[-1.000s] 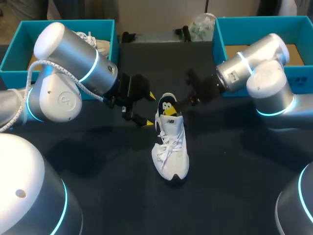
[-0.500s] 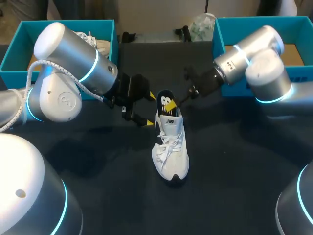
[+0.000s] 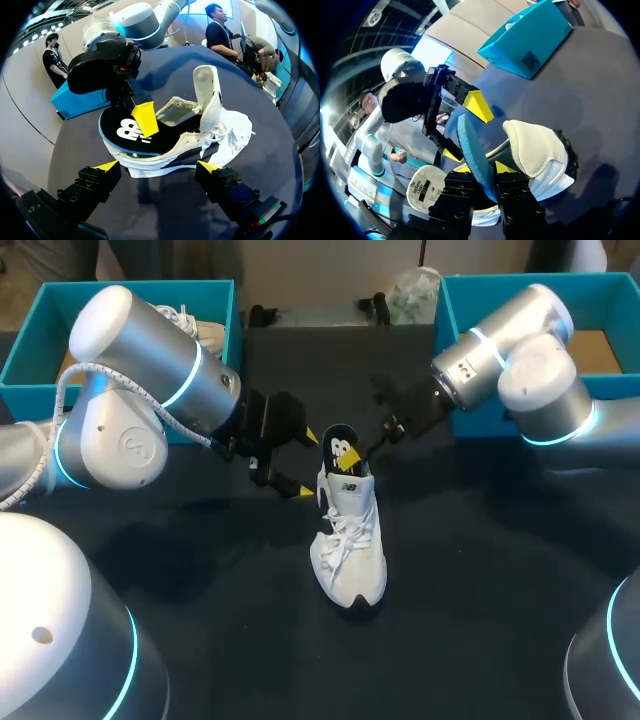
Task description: Take the shoe out of the shoebox, open the shoe tongue, remove and reinsert the insole, then place the shoe into the shoebox
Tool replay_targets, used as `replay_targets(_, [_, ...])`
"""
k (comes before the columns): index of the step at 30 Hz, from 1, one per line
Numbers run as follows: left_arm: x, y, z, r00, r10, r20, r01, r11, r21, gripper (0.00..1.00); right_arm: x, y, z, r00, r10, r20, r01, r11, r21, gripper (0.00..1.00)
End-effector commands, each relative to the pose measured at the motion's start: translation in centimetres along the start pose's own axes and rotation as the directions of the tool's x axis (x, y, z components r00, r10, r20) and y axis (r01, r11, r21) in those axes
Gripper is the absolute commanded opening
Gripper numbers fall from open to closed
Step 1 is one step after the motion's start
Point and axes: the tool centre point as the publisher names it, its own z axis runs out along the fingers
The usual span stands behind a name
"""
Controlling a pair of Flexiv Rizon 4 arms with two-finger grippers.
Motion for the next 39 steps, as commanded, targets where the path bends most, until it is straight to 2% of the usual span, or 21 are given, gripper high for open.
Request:
replay_targets(1, [0.0,-0.1,0.1,1.000,0.000,0.001,0.000,1.000,-0.004,1.00,0.3,-0.1,0.0,1.000,-0.007,0.015,0.007,1.000,0.009,0.21])
replay_targets(10, [0.0,-0.1,0.1,1.000,0.000,0.001,0.000,1.000,-0.004,1.00,-0.2,-1.3,0.7,1.000,0.001,0.025,-0.003,0.999,0.042,0.25])
replay_targets(18, [0.0,-0.1,0.1,1.000,0.000,0.001,0.000,1.000,-0.004,1.00,-0.6,-2.4,1.8,0.999,0.034,0.030,-0.036,0.996,0.079,0.24])
replay_targets(20, [0.0,-0.1,0.1,1.000,0.000,0.001,0.000,1.000,-0.004,1.00,-0.6,-2.4,1.8,0.998,0.043,0.037,-0.046,0.994,0.096,0.20])
replay_targets(23, [0.0,-0.1,0.1,1.000,0.000,0.001,0.000,1.000,-0.004,1.00,-0.6,-2.4,1.5,0.998,0.044,0.042,-0.048,0.994,0.101,0.02])
replay_targets(24, [0.0,-0.1,0.1,1.000,0.000,0.001,0.000,1.000,-0.004,1.00,-0.5,-2.3,1.4,0.998,0.045,0.043,-0.049,0.994,0.102,0.00])
replay_targets(39, [0.0,-0.1,0.1,1.000,0.000,0.001,0.000,1.000,-0.004,1.00,0.0,-1.3,0.4,0.993,0.116,-0.004,-0.113,0.977,0.178,0.00])
